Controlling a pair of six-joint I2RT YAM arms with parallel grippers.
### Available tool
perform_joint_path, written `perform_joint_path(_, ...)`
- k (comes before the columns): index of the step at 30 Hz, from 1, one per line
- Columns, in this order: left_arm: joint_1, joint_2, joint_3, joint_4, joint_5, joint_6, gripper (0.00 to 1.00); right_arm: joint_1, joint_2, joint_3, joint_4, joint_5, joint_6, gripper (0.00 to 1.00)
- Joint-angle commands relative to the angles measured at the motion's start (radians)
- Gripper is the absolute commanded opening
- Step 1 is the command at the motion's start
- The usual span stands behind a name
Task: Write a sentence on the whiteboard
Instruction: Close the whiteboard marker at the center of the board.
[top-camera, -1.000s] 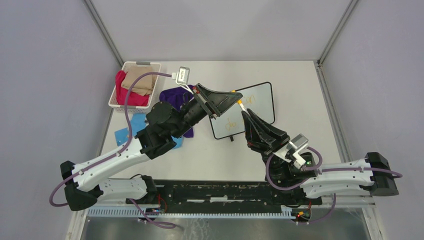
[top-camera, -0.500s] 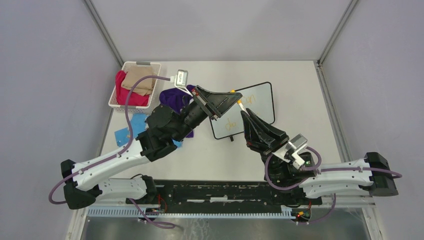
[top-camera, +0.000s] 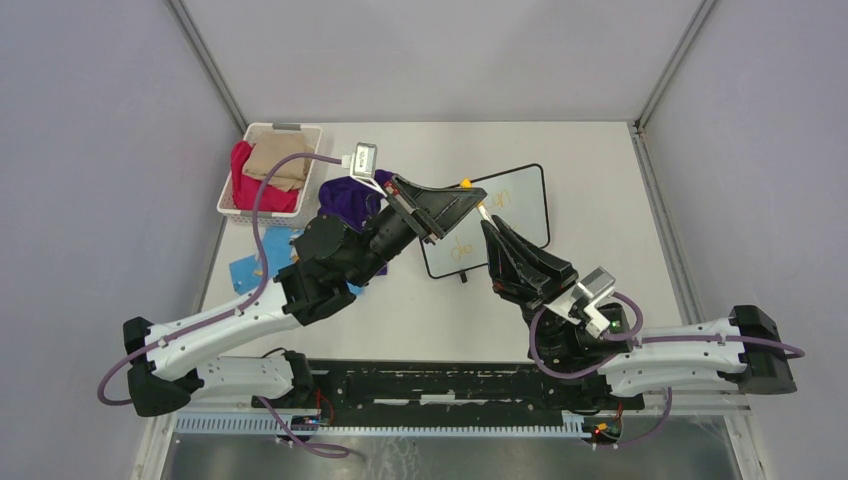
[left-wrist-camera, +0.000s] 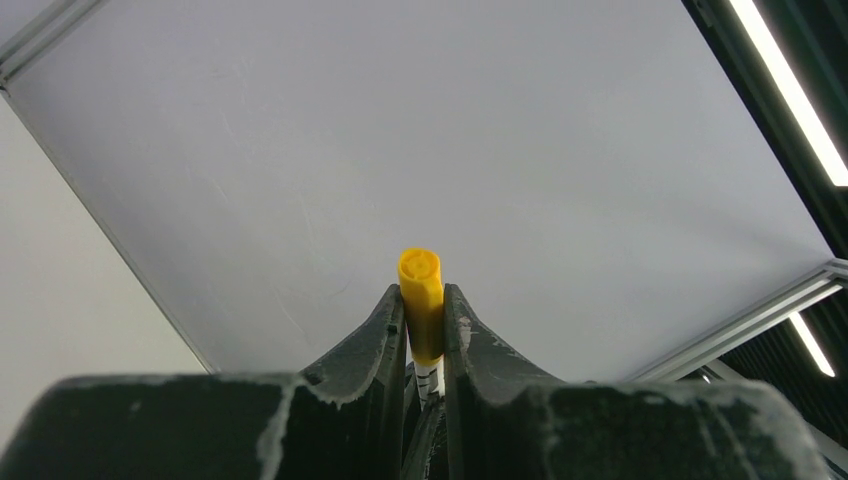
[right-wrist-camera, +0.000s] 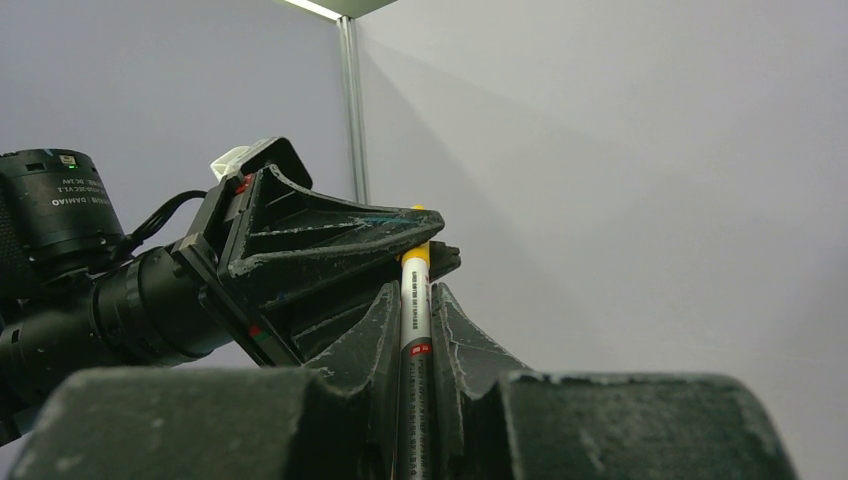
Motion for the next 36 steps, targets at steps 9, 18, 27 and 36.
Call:
perform_joint_path(9,-0.096,0.024,-0.034,-0.076,0.234,0.068,0.02,-0.041,0.024,0.095,-0.060,0.040,0.007,0.00)
perform_joint_path(18,-0.096,-0.012,-0.042,-0.086,0.178,0.082,0.28,-0.042,0.011,0.091,-0.074,0.033,0.014,0.00)
perform_joint_path(27,-0.094,-0.068,-0.046,-0.125,0.057,0.106,0.70,-0.042,-0.028,0.072,-0.101,0.025,0.040,0.00)
perform_joint_path(36,-0.042,-0.112,0.050,-0.184,-0.022,0.206,0.87,-0.042,-0.097,0.044,-0.193,-0.059,0.121,0.00)
